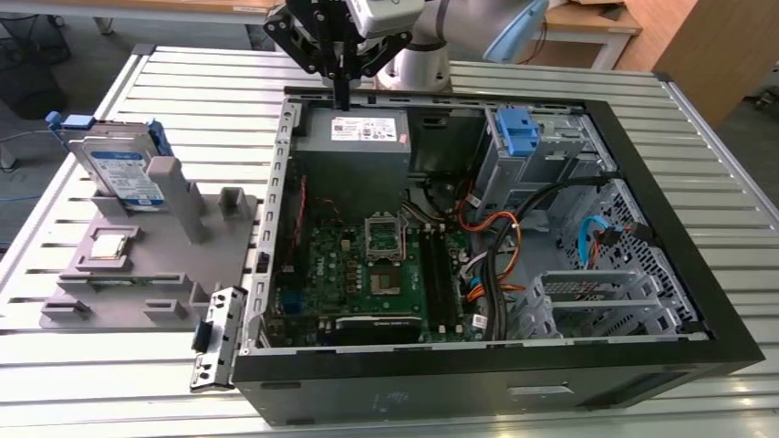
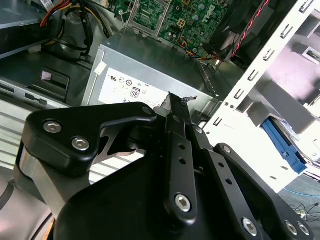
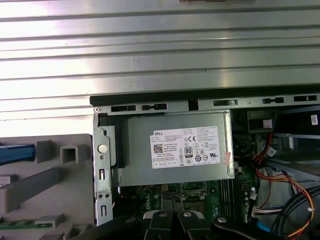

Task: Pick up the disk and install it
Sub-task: 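Reach for the disk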

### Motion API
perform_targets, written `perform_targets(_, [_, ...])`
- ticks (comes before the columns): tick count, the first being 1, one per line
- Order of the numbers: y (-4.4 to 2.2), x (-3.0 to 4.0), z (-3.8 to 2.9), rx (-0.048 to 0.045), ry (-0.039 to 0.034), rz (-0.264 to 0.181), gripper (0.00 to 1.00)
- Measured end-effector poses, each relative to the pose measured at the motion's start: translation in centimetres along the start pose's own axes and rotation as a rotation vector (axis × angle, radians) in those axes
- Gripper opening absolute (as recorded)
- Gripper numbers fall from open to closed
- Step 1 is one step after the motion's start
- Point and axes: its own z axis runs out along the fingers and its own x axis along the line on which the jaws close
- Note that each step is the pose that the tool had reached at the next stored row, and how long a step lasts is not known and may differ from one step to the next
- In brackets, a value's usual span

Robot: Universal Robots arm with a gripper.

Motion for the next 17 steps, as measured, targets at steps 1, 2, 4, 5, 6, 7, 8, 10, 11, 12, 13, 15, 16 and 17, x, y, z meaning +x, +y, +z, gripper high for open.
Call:
perform_targets(1, [0.0, 0.04, 0.0, 0.0, -0.0001, 0.0, 0.11])
perform_targets(2, [-0.01, 0.1, 0.0, -0.0001, 0.0, 0.0, 0.11])
perform_targets(4, [-0.02, 0.3, -0.02, 0.0001, 0.0001, 0.0, 0.11])
perform_targets(5, [-0.03, 0.4, -0.01, 0.0, -0.0001, 0.0, 0.11])
perform_targets(6, [-0.04, 0.49, -0.02, 0.0001, 0.0, 0.0, 0.11])
perform_targets(7, [-0.04, 0.56, -0.01, 0.0, 0.0, 0.0, 0.11])
perform_targets(8, [-0.05, 0.67, -0.02, 0.0001, 0.0001, 0.0, 0.11])
perform_targets(10, [-0.06, 0.78, -0.02, 0.0, 0.0, 0.0, 0.11])
perform_targets(11, [-0.06, 0.78, -0.02, 0.0001, 0.0001, 0.0, 0.11])
perform_targets(12, [-0.06, 0.83, -0.02, 0.0, 0.0, 0.0, 0.11])
perform_targets(13, [-0.07, 0.87, -0.02, 0.0, 0.0, 0.0, 0.11])
perform_targets(15, [-0.07, 0.9, -0.02, 0.0, 0.0, 0.0, 0.11])
perform_targets(16, [-0.07, 0.93, -0.03, 0.0001, 0.0, 0.0, 0.11])
perform_targets(17, [-0.08, 0.98, -0.03, 0.0, 0.0, 0.0, 0.11])
